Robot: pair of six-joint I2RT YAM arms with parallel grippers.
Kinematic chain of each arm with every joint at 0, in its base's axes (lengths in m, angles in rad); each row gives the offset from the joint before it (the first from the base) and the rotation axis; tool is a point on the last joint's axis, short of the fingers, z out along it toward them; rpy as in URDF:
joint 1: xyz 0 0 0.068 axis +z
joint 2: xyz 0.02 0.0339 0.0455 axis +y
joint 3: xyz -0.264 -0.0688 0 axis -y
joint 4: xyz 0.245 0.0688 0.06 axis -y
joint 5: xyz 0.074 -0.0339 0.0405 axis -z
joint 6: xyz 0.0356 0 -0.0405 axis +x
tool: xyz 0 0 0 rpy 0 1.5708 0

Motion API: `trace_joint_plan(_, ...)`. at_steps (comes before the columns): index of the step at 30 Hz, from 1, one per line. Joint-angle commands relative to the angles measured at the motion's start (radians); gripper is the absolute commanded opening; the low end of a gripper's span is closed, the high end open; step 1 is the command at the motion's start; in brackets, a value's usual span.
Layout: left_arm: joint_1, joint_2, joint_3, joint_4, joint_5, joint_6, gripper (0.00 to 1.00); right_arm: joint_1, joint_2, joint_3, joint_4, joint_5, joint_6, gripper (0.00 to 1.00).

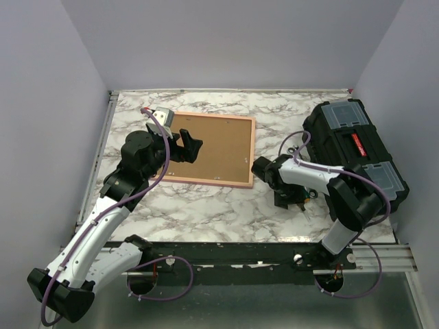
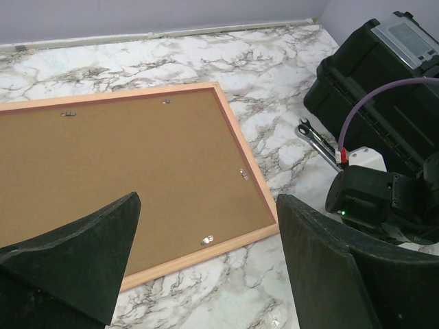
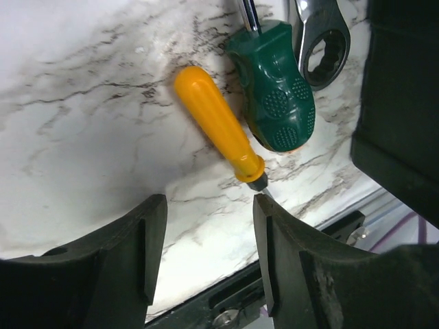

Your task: Take the photo out of the frame

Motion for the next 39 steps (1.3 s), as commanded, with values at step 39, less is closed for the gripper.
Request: trace_joint_plan(39,-0.211,-0.051,-0.223,0.297,0.109,0.425,0.99,-0.148,-0.026,0.001,0.878,-0.586,-0.222,0.59)
